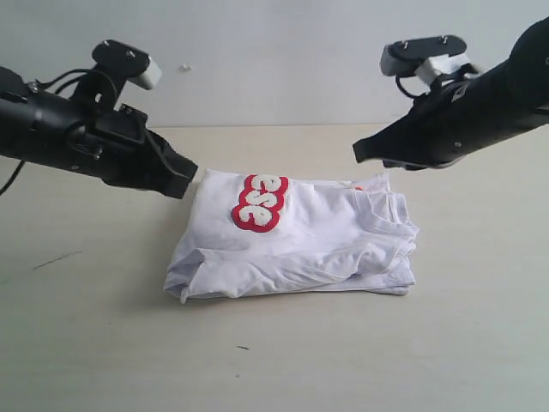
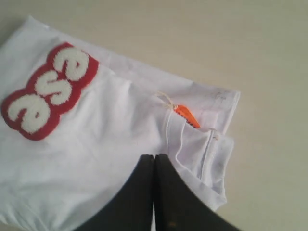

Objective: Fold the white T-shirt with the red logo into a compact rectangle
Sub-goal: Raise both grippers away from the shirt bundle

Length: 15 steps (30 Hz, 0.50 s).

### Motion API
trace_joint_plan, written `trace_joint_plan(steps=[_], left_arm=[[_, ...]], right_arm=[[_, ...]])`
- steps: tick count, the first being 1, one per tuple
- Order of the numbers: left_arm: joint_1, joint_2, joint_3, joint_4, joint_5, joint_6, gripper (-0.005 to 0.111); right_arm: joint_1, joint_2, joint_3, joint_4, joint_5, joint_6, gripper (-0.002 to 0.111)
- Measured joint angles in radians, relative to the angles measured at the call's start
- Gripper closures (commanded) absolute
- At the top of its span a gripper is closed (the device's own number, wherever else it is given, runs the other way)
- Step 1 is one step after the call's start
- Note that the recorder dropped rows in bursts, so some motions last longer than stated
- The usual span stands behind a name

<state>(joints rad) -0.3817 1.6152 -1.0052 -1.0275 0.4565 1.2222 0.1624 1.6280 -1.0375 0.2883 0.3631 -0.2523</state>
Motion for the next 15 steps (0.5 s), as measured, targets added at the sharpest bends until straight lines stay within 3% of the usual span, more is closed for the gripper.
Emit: trace_joint_plan(steps=[15], left_arm=[[0.010, -0.308, 0.116, -0.011, -0.168, -0.038, 0.107]], right_arm=[[0.000, -0.415, 0.173, 0.000, -0.134, 0.038, 0.108]])
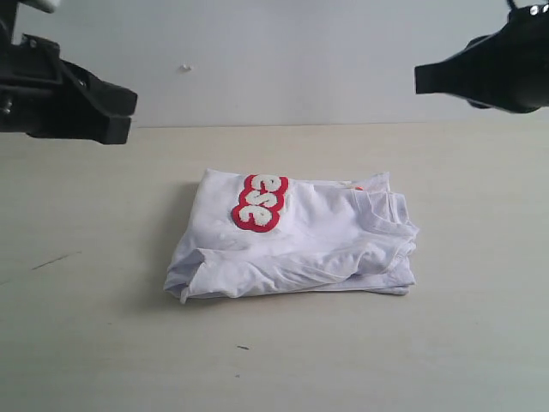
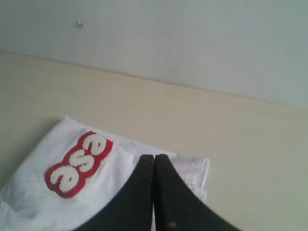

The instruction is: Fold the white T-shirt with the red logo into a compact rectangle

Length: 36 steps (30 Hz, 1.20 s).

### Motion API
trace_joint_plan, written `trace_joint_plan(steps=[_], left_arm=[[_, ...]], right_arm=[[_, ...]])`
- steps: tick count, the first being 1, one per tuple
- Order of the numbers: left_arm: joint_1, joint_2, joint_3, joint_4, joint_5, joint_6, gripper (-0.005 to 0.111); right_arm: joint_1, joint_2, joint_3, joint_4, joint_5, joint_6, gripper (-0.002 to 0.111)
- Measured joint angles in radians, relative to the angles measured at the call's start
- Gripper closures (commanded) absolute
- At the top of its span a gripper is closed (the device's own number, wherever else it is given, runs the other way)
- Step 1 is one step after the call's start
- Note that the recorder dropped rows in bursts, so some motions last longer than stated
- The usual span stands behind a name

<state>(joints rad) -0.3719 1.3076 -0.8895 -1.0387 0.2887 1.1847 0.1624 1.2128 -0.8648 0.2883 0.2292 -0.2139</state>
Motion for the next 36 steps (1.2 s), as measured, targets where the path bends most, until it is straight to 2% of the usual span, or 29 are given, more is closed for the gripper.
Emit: trace_joint_plan(steps=[12, 22, 26, 29, 32, 36], left_arm=[[0.000, -0.335, 0.066, -0.088, -0.057, -0.011, 0.107], [0.000, -0.642, 0.110, -0.147, -0.066, -0.011, 0.107], [0.000, -0.715, 0.135, -0.181, -0.066, -0.011, 0.107], [0.000, -0.783, 0.154, -0.190, -0.066, -0.011, 0.107], [0.000, -0.854, 0.178, -0.190, -0.062, -0.011, 0.107], [0.000, -0.932, 0.212, -0.190, -0.076, -0.011, 0.107]], right_arm=[[0.000, -0.248, 0.031, -0.004, 0.048, 0.006, 0.108], [0.000, -0.406, 0.150, 0.000, -0.092, 0.030, 0.108], [0.000, -0.248, 0.150, 0.000, -0.054, 0.043, 0.108], [-0.011, 0.011, 0.126, 0.000, 0.048, 0.055, 0.108], [-0.030, 0.251, 0.045, 0.000, 0.160, 0.057, 0.108], [-0.037, 0.485, -0.079, -0.003, 0.173, 0.079, 0.108]])
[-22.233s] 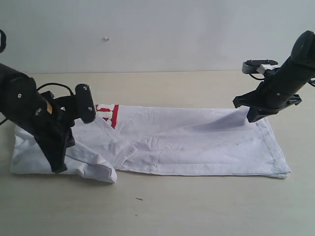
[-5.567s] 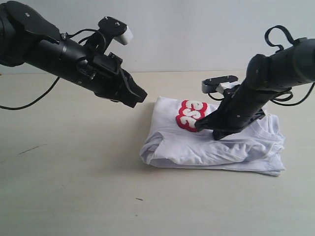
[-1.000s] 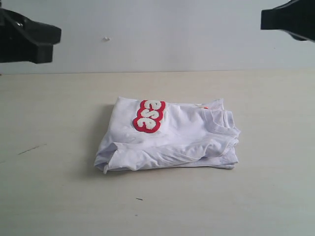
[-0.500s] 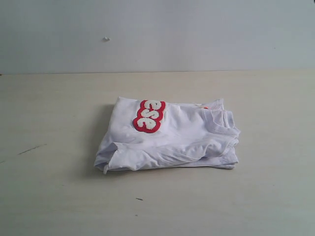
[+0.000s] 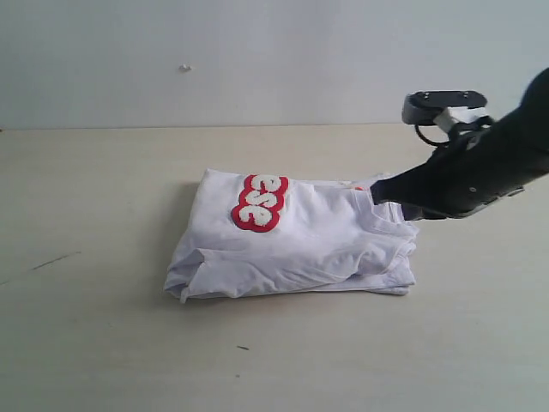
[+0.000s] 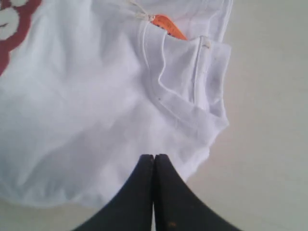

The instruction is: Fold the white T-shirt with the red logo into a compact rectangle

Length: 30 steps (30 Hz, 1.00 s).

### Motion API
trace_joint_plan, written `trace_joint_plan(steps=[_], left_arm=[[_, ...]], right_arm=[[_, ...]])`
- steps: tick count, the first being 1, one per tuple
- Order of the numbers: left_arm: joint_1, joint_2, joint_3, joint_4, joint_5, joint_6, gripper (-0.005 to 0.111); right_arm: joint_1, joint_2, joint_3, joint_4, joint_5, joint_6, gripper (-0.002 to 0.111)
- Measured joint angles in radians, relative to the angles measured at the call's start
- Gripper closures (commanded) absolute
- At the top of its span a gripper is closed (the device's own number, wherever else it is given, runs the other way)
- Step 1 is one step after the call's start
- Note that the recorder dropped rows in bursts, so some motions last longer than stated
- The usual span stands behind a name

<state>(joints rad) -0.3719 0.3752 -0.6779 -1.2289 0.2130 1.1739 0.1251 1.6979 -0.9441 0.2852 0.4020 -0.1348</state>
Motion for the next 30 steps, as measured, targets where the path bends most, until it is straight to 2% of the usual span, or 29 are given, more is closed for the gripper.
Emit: trace_joint_plan(steps=[6, 13, 22, 30], left_arm=[[0.000, -0.034, 0.024, 0.000, -0.036, 0.000, 0.107], [0.000, -0.036, 0.024, 0.000, -0.036, 0.000, 0.107], [0.000, -0.036, 0.024, -0.002, -0.036, 0.000, 0.107], [0.000, -0.036, 0.024, -0.006, -0.036, 0.000, 0.107]], right_arm=[[0.000, 0.245, -0.244, 0.000, 0.011, 0.036, 0.108], [0.012, 0.453, -0.426, -0.016, 0.081, 0.049, 0.108], [0.021, 0.574, -0.613, -0.255, 0.107, 0.214, 0.108], [0.025, 0.587, -0.645, -0.254, 0.139, 0.205, 0.108]])
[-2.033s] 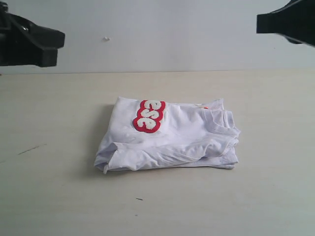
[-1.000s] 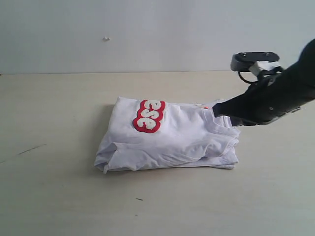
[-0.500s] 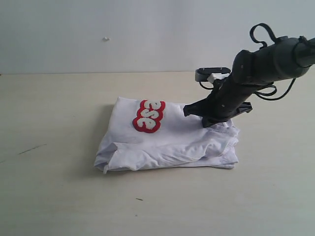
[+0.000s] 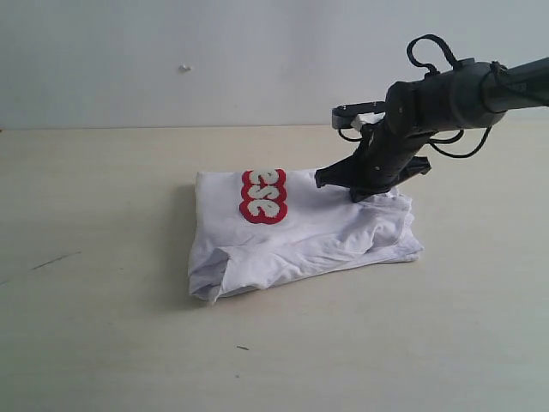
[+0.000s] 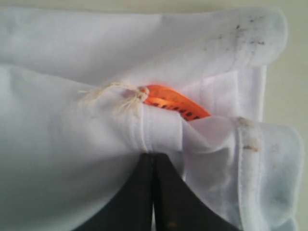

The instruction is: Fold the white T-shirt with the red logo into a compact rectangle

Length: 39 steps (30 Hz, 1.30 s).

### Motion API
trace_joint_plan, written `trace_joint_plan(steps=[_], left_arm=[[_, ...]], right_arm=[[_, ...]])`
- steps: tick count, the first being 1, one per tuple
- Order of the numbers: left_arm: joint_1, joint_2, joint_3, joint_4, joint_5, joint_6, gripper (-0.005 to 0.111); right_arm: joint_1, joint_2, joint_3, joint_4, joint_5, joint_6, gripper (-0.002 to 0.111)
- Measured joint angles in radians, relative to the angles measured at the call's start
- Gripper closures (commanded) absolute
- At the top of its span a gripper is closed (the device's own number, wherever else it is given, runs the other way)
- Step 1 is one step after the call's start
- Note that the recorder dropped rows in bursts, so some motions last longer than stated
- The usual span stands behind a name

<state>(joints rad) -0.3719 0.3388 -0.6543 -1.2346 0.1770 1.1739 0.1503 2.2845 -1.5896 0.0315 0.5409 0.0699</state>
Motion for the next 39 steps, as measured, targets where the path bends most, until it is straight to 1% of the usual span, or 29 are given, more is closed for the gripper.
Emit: trace_joint_plan(steps=[2, 5, 7, 9, 14, 21, 26, 31, 36, 39], left_arm=[[0.000, 0.000, 0.000, -0.002, 0.000, 0.000, 0.107], [0.000, 0.000, 0.000, -0.002, 0.000, 0.000, 0.107], [0.000, 0.000, 0.000, -0.002, 0.000, 0.000, 0.107], [0.000, 0.000, 0.000, -0.002, 0.000, 0.000, 0.107], [0.000, 0.000, 0.000, -0.002, 0.000, 0.000, 0.107], [0.000, -0.002, 0.000, -0.004, 0.004, 0.000, 0.107], [0.000, -0.004, 0.000, -0.018, 0.004, 0.000, 0.107], [0.000, -0.004, 0.000, -0.021, 0.004, 0.000, 0.107], [0.000, -0.014, 0.000, -0.021, 0.004, 0.000, 0.107], [0.000, -0.045, 0.000, -0.018, 0.006, 0.000, 0.107]], right_arm=[[0.005, 0.000, -0.002, 0.018, 0.021, -0.030, 0.108], [0.040, 0.000, -0.002, 0.223, 0.039, -0.193, 0.108], [0.094, 0.001, 0.000, 0.306, 0.035, -0.233, 0.108], [0.109, 0.001, 0.000, 0.327, 0.050, -0.234, 0.108], [0.107, -0.015, 0.007, 0.316, 0.134, -0.234, 0.108], [0.116, -0.104, 0.093, 0.312, 0.120, -0.234, 0.108], [0.116, -0.202, 0.166, 0.312, 0.034, -0.238, 0.108], [0.116, -0.356, 0.317, 0.312, -0.094, -0.256, 0.108], [0.116, -0.599, 0.510, 0.312, -0.285, -0.266, 0.108], [0.116, -0.749, 0.610, 0.312, -0.359, -0.268, 0.108]])
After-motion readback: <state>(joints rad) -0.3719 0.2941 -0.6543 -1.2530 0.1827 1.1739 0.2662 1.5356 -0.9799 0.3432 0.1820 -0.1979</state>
